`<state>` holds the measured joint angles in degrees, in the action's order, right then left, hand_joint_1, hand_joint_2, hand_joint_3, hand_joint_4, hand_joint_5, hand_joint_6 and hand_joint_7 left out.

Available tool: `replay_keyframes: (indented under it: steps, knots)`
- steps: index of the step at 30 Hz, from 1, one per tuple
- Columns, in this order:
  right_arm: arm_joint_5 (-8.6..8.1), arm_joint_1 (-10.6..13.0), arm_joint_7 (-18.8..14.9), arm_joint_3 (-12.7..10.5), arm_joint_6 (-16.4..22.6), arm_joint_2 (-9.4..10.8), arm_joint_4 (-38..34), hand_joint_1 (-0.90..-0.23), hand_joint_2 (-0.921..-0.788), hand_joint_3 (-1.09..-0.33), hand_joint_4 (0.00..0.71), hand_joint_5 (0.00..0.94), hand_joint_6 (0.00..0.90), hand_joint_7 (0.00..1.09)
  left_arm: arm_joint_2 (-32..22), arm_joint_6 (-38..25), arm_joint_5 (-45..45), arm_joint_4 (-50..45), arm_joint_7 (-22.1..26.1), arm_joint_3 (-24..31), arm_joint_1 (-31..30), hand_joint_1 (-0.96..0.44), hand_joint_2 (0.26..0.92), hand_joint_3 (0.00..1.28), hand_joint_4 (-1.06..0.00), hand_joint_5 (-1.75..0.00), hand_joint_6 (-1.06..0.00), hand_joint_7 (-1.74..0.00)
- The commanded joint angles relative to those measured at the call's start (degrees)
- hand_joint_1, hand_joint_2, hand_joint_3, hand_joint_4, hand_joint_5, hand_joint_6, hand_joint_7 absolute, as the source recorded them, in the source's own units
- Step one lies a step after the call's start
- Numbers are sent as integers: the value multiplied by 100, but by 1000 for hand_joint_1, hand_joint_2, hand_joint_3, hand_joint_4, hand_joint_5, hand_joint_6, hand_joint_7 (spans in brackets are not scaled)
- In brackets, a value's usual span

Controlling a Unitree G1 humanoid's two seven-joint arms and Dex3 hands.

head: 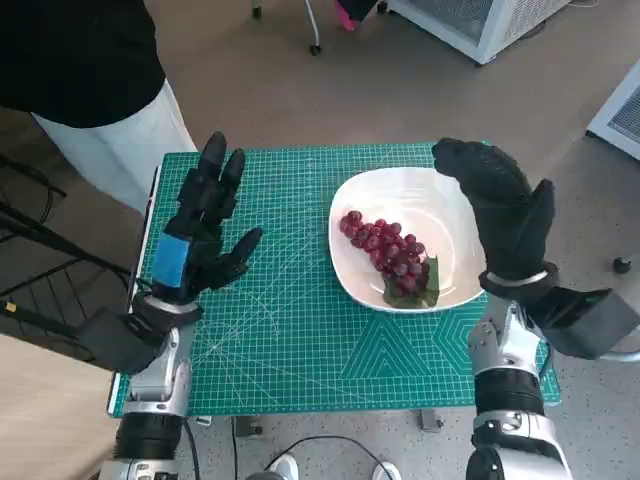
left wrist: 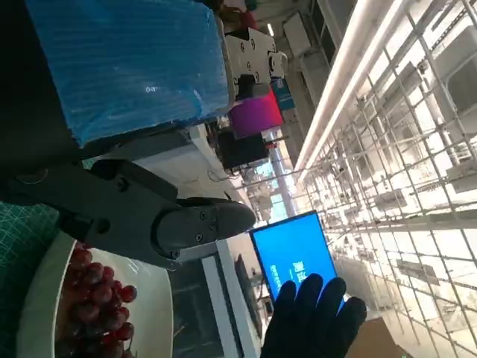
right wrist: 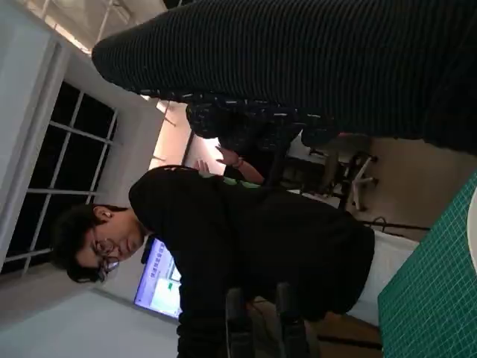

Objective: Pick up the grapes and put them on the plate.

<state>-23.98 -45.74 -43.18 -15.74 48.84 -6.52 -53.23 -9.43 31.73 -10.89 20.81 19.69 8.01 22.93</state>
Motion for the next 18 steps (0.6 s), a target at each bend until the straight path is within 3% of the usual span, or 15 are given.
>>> replay_keyframes:
  steps: [1,18]
  knots:
    - [67,130,26,7,-73,-14,-23,-580,-921,-564,353,2,444,2,-7,149,116,-8,-57,-31,-119,-391,921,432,-119,-11,-99,-35]
    - [69,119,-8,11,-75,-50,-23,-590,-921,-564,355,2,443,1,-12,298,279,-24,-192,-67,-226,-401,921,424,-133,-11,-106,-34]
